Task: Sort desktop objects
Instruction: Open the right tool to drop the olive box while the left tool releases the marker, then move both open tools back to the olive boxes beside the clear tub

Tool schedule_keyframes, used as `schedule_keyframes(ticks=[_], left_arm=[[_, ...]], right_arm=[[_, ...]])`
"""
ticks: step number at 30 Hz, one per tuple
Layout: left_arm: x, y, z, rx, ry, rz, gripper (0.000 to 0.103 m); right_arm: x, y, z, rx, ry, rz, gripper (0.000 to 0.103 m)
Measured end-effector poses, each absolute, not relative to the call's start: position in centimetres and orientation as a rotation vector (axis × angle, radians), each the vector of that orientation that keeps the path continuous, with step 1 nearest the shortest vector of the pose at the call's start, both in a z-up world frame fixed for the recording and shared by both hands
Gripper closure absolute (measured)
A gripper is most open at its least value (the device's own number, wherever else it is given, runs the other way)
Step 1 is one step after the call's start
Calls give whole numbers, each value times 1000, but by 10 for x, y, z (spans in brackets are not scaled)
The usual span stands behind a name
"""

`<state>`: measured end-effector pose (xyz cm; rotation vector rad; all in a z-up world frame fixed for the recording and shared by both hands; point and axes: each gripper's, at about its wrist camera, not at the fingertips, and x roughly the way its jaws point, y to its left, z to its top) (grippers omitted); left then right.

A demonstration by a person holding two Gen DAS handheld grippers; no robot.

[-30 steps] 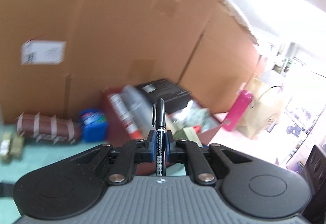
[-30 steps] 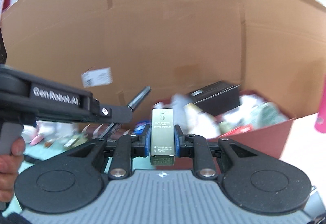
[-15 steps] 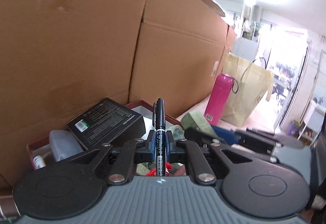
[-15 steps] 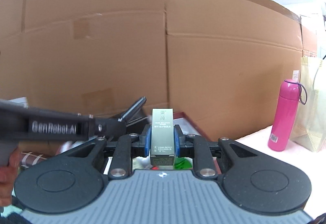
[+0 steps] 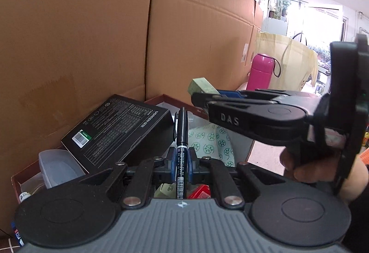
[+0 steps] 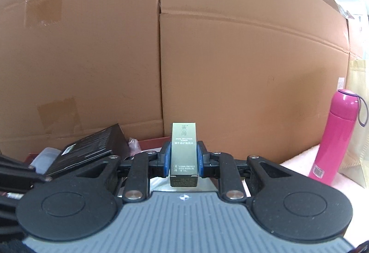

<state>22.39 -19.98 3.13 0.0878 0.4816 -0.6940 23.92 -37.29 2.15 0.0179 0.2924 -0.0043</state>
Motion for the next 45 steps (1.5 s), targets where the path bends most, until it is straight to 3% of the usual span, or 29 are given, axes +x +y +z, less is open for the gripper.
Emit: schedule_keyframes(ticks=[6,8,9,10,11,12,13,15,19,20,22,24,29,31,45], left_arm=[[225,-195,25,76,481,-701,94],[225,-190,25,50,470,-698,89],[225,-188,26,31,466,-696,84],[224,-185,26,11,463,-693,69],[224,-182,27,-10,457,-696,63],[222,-178,28,-33,457,-713,55],[221,-176,29,-52,455,-718,49],[216,-173,30,-68,446,-714,42],[205,-173,29,-71,434,-713,16],[203,-172,29,-72,431,-709,13],[199,-177,29,-74,423,-706,5],[194,-173,30,-94,418,-693,1],[183,-163,37,-125,432,-666,0],[179,-159,38,-139,472,-683,0],[135,-132,43,-156,542,-638,0]], right_arm=[[260,-371,14,-18,307,5,82],[264,-371,11,-23,317,19,82],[264,-371,11,-30,313,17,81],[264,-371,10,-38,310,17,80],[263,-372,10,-43,309,17,80],[262,-372,10,-44,310,18,71],[260,-373,9,-44,309,16,54],[255,-374,9,-45,293,5,50],[246,-377,11,-39,293,14,43],[244,-377,11,-44,291,13,40],[239,-377,12,-39,289,8,11],[232,-379,13,-15,272,6,6],[209,-368,23,15,258,22,6],[202,-365,26,10,255,34,1],[139,-319,53,-81,257,73,2]])
